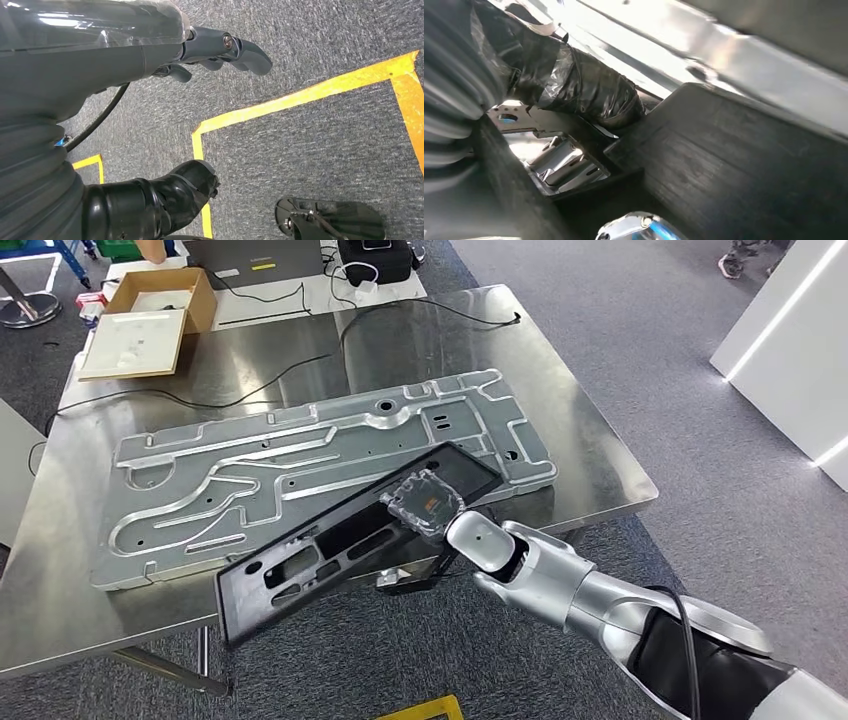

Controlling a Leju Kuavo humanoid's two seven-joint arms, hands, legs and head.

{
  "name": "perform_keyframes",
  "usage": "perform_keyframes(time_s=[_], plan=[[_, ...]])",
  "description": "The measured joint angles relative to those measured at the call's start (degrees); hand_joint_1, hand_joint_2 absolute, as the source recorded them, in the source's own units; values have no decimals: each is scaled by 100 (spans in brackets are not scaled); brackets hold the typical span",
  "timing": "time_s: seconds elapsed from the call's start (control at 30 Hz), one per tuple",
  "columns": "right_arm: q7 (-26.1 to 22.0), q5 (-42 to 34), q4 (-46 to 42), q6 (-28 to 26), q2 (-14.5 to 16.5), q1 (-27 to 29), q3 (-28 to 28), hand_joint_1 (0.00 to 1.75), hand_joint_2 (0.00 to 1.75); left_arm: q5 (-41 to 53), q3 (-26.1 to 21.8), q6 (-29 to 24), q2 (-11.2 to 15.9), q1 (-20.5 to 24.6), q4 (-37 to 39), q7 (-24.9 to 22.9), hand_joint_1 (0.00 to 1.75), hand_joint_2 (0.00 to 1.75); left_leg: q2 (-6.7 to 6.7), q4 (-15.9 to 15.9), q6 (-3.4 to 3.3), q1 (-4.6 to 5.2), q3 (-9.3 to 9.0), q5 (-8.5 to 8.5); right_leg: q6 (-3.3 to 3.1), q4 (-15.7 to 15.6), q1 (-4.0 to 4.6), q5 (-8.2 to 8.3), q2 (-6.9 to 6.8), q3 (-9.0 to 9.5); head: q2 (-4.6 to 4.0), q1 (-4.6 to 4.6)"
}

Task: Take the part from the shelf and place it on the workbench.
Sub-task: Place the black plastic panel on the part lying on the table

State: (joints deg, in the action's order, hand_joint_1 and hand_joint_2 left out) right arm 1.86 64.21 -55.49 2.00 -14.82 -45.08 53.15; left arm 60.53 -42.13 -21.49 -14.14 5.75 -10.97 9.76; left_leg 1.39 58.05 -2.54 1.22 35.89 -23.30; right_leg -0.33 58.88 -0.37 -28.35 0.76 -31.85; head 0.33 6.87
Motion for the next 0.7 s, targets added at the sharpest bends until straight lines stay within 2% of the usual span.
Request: perform_keyframes(time_s=[0.2,0.47,0.7], plan=[[106,-209,-135,114,-52,-232,156,175,175,5,-19,-10,2,-37,1,-8,0,175,0,1,0,0,0,1,0,0,0,0,0,-1,0,0],[120,-251,-141,291,-480,-1058,32,175,175,19,-25,-9,3,-52,0,1,0,175,0,11,-1,6,6,1,3,0,1,2,0,1,0,2],[143,-269,-201,320,-656,-1199,10,175,175,18,-29,-1,4,-52,0,1,0,175,-3,16,-6,10,8,-3,5,-2,-4,3,4,-3,0,-1]])
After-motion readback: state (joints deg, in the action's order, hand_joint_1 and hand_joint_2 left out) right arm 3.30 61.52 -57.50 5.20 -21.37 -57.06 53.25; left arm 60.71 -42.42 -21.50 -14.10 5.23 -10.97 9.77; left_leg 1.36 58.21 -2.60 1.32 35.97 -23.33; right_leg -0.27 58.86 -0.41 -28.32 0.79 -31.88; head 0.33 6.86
